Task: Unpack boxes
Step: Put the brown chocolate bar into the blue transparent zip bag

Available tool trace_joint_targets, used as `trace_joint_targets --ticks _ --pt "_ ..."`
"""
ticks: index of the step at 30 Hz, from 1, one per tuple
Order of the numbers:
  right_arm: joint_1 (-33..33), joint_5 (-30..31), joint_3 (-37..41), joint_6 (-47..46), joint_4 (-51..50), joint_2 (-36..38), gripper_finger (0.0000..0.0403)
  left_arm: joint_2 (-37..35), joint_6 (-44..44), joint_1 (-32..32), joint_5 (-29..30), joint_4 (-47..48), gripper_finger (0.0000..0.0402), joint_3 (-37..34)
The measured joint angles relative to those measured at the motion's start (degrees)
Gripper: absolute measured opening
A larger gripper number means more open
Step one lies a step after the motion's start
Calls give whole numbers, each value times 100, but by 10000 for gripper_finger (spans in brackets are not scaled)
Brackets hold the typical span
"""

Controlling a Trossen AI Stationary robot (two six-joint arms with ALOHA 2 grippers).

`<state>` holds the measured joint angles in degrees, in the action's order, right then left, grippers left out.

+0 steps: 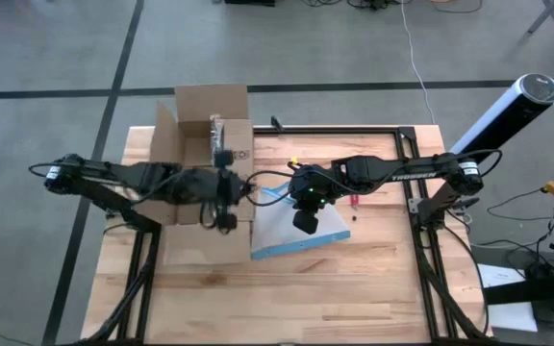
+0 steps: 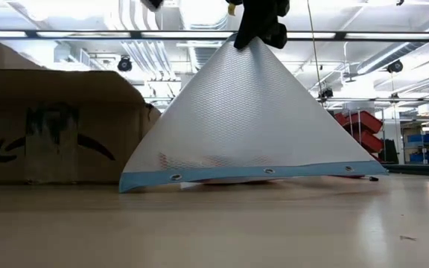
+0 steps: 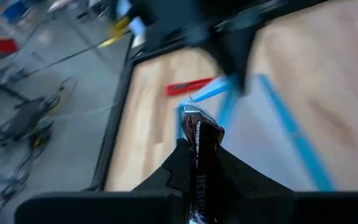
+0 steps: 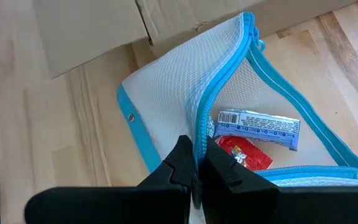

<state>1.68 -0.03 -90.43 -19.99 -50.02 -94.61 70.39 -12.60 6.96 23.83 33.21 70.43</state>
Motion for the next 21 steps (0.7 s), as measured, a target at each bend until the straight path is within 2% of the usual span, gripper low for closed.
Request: trace_joint_targets --ticks 5,9,14,21 --pt "114 -2 0 -2 84 0 0 423 -45 -1014 -1156 -78 27 -9" --pt "223 -9 0 -2 224 0 0 816 -44 -1512 -1922 -330 27 -9" --pt "341 -18 -1 -2 356 0 0 1292 -48 -1686 -2298 -890 27 -9" --pt "371 -107 -1 29 400 0 0 1843 -35 -1669 -3149 -1353 27 193"
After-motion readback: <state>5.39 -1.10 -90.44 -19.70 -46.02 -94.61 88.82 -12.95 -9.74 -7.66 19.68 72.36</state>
